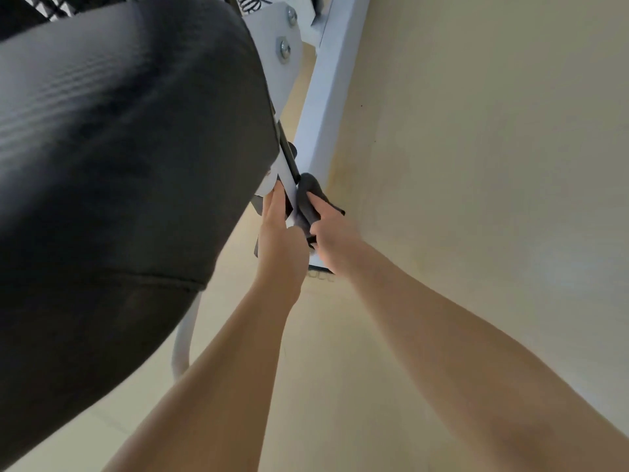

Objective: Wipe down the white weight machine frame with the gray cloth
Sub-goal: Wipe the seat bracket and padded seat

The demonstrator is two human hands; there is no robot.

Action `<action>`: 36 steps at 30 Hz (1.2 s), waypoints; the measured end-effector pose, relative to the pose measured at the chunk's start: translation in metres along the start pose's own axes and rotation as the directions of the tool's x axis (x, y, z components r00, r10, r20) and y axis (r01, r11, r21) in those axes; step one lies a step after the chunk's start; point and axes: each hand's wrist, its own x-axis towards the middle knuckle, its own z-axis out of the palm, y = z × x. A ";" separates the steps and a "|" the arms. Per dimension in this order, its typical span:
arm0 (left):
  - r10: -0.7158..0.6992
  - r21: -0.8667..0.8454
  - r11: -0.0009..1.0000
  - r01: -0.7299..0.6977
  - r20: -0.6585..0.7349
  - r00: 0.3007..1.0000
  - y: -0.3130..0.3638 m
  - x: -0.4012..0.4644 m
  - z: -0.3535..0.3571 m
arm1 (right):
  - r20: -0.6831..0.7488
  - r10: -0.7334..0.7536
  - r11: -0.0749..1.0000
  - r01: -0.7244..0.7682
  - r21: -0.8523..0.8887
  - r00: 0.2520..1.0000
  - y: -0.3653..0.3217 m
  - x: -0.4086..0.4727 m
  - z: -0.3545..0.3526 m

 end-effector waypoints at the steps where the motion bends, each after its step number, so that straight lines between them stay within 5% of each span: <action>1: -0.005 0.014 1.000 0.005 -0.014 1.000 -0.003 0.002 0.001 | 0.016 -0.022 1.000 0.022 -0.004 1.000 -0.002 -0.001 0.003; 6: 0.014 0.009 1.000 -0.014 -0.015 1.000 0.006 -0.003 0.003 | 0.091 -0.033 0.999 0.035 -0.021 0.995 0.010 -0.015 0.014; 10: 0.086 0.049 0.995 -0.085 -0.024 0.996 0.013 -0.005 -0.001 | 0.018 0.039 0.988 -0.036 -0.150 0.999 0.001 -0.018 0.009; 13: 0.073 0.077 0.994 -0.071 -0.015 0.997 0.016 -0.004 0.001 | 0.123 -0.009 0.996 0.021 -0.092 0.992 -0.017 -0.030 0.008; 17: 0.066 -0.145 0.987 -0.062 0.019 0.998 0.021 -0.017 0.007 | 0.207 -0.079 0.988 0.104 -0.111 0.975 -0.050 -0.064 -0.001; 20: 0.148 -0.112 0.983 -0.147 0.004 0.989 0.021 -0.025 0.005 | 0.278 -0.017 0.942 0.109 -0.318 0.960 -0.067 -0.085 -0.016; 24: 0.234 -0.020 0.972 -0.234 0.047 0.971 0.022 -0.044 0.021 | 0.189 0.046 0.875 0.051 -0.481 0.981 -0.085 -0.102 -0.047; 28: 0.312 0.055 0.947 -0.316 0.073 0.947 0.026 -0.070 0.039 | 0.144 0.071 0.902 -0.002 -0.431 0.987 -0.097 -0.121 -0.071; 36: 0.184 -0.025 0.982 -0.187 -0.102 0.978 0.040 -0.141 0.039 | 0.253 0.257 0.884 -0.121 -0.451 0.933 -0.110 -0.165 -0.061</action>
